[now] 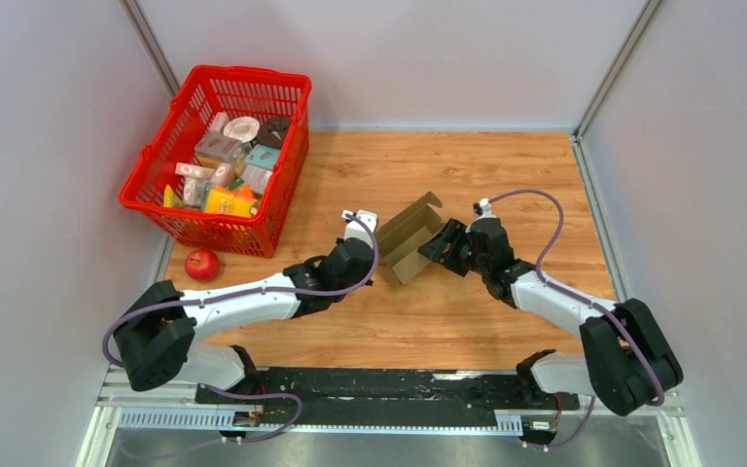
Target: Fold the paper box
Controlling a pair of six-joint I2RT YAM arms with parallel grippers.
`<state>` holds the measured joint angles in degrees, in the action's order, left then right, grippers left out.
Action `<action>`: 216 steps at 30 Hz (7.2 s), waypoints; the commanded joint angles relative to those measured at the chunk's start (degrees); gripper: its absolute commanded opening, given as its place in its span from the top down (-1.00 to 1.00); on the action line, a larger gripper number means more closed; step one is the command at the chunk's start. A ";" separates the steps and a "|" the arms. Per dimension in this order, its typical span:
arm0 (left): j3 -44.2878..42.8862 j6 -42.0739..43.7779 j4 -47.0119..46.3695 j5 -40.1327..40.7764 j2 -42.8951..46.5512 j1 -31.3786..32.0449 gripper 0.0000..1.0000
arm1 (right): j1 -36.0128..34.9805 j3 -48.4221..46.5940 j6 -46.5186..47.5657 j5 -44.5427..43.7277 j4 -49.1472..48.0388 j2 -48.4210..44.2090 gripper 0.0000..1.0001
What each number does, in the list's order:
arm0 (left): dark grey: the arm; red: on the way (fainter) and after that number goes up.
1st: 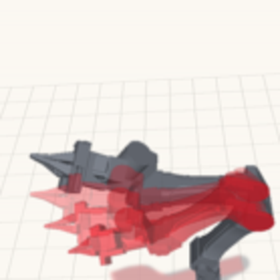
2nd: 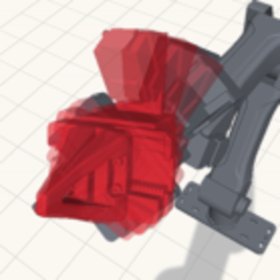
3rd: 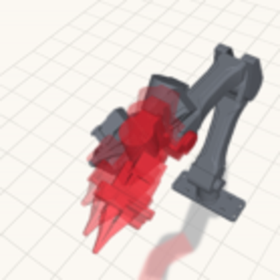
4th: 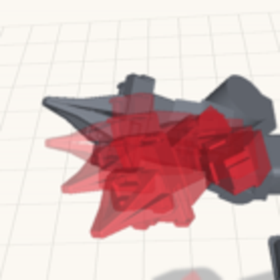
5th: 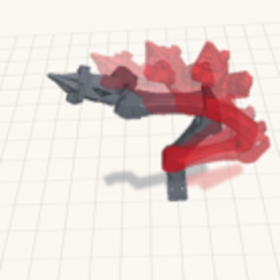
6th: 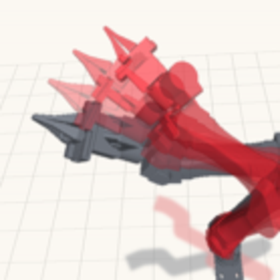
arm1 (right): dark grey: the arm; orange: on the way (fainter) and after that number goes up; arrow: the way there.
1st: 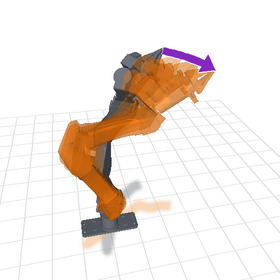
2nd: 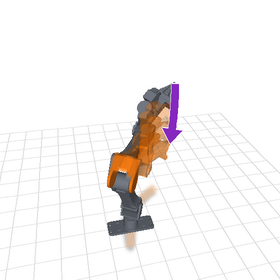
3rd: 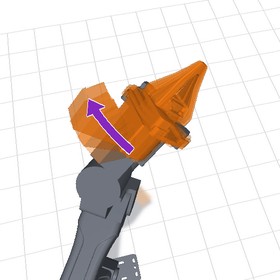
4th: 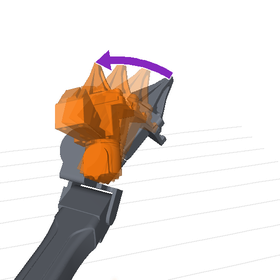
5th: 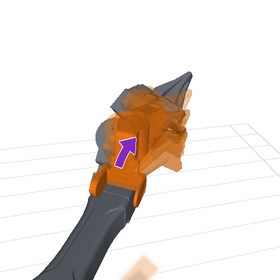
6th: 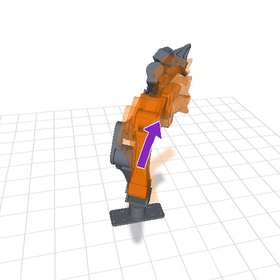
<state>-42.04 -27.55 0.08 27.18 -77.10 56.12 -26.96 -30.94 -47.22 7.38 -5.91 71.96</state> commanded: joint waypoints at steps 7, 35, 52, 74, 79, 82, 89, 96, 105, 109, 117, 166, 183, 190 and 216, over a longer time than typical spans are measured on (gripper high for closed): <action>-7.17 6.19 4.40 -3.88 -0.68 3.03 1.00 | 1.03 4.66 -7.08 7.29 -16.31 3.70 0.09; -5.50 12.69 11.44 -14.87 9.41 3.56 -0.27 | 14.39 -0.87 9.87 2.46 21.30 -21.81 -0.72; -40.40 15.60 19.61 -21.47 -29.94 -6.46 0.55 | 15.89 -18.01 18.74 10.47 15.57 10.82 -0.18; -36.44 15.69 17.24 -24.36 -30.30 -7.95 0.57 | 17.47 -29.95 32.01 21.53 14.61 25.13 -0.21; -36.18 16.12 17.24 -24.81 -29.60 -8.39 0.57 | 18.00 -33.13 32.81 24.96 15.23 30.25 0.23; -35.83 15.86 17.24 -25.33 -28.64 -8.92 0.56 | 18.26 -32.96 31.67 27.42 14.53 31.57 0.29; -27.86 11.56 14.70 -24.20 -19.42 -10.41 0.02 | 20.28 -28.57 27.81 27.52 9.97 32.89 0.57; -15.89 0.06 9.95 -24.36 -7.46 -14.10 -0.43 | 24.58 -24.52 23.59 30.75 4.07 33.94 0.70; -12.54 -14.62 -4.02 -34.73 -8.77 -18.68 -0.47 | 24.85 -23.91 22.79 32.88 1.78 33.94 0.69; -9.11 -18.15 -11.23 -33.95 -6.06 -18.94 -0.47 | 24.76 -23.55 22.44 33.14 0.99 33.77 0.68; -7.36 -19.74 -7.81 -28.94 -0.34 -20.78 -0.50 | 23.97 -23.82 22.09 33.23 0.11 32.98 0.66; -12.63 -35.56 -18.72 -44.14 -18.00 -22.81 -0.54 | 22.22 -23.99 22.87 32.44 0.90 30.61 0.70; -8.51 -35.20 -7.37 -50.89 -6.75 -27.28 0.23 | 3.53 -20.57 37.19 1.53 25.16 -4.36 -0.83; -7.35 -39.59 -2.81 -61.36 -0.08 -32.46 0.25 | -29.42 -8.18 51.07 -26.43 12.69 -17.90 -0.88; -4.01 -46.19 7.83 -75.34 13.20 -37.13 0.32 | -51.97 -9.49 90.29 -61.52 -19.49 -2.61 -0.95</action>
<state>-46.11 -72.20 8.23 -45.06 -65.06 19.00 -79.42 -38.74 41.82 -54.94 -20.97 71.85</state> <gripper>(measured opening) 0.631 0.994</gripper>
